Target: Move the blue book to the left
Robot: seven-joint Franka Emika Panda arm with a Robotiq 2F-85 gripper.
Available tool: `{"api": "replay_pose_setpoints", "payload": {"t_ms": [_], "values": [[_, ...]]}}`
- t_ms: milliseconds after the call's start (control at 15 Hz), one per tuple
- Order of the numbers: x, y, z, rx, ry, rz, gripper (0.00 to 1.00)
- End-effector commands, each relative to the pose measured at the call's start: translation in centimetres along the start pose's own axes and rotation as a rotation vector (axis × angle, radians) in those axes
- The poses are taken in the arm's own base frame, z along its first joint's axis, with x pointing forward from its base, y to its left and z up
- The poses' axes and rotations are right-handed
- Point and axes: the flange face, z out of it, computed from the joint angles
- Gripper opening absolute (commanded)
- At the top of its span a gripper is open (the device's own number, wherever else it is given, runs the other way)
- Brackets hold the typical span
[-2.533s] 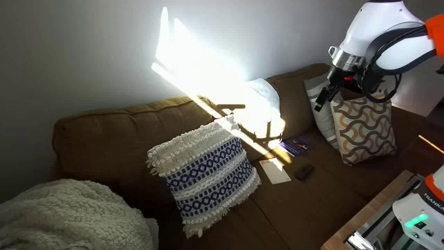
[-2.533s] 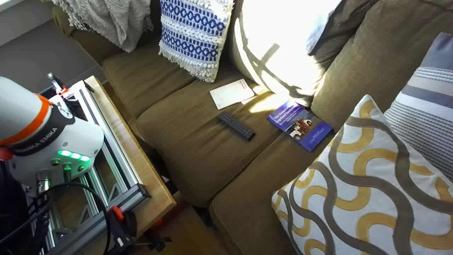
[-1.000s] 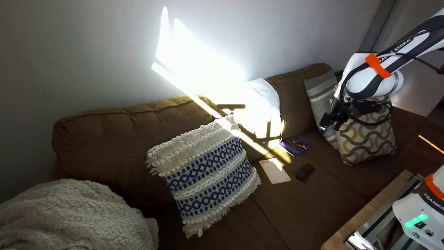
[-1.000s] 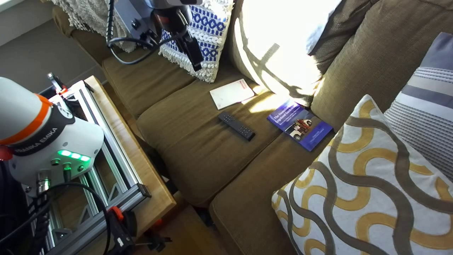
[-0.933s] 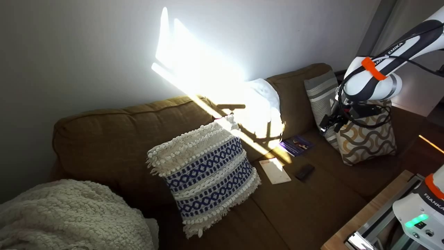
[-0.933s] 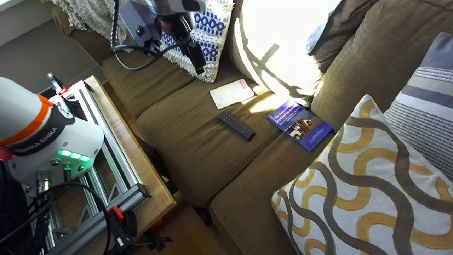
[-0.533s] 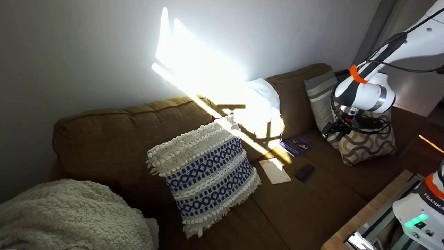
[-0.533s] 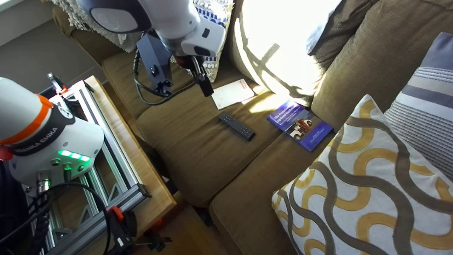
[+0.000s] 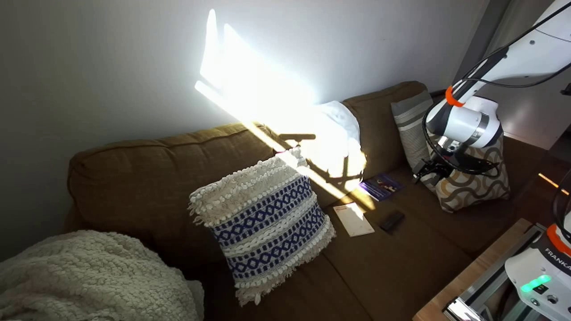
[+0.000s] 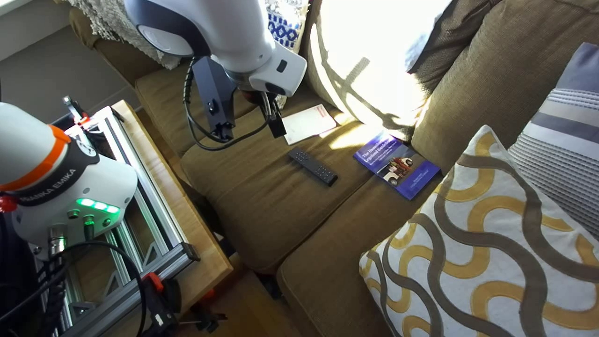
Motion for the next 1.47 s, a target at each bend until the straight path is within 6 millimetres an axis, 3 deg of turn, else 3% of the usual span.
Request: {"api": "replay_pose_setpoints", "payload": {"t_ms": [0,333,800,1200,1400], "values": [[0.1,0.4,1.1,-0.022,-0.028,0.013,1.00],[1.6,6.0,5.2,-0.040,-0.121,0.182,1.00],[6.4,11.9,11.2,0.068,-0.112,0.333,1.00],[9.8,15.0,16.8,0.138,-0.080,0.422,1.00],[11.1,16.3,18.5,0.160,-0.064,0.450,1.00]]}}
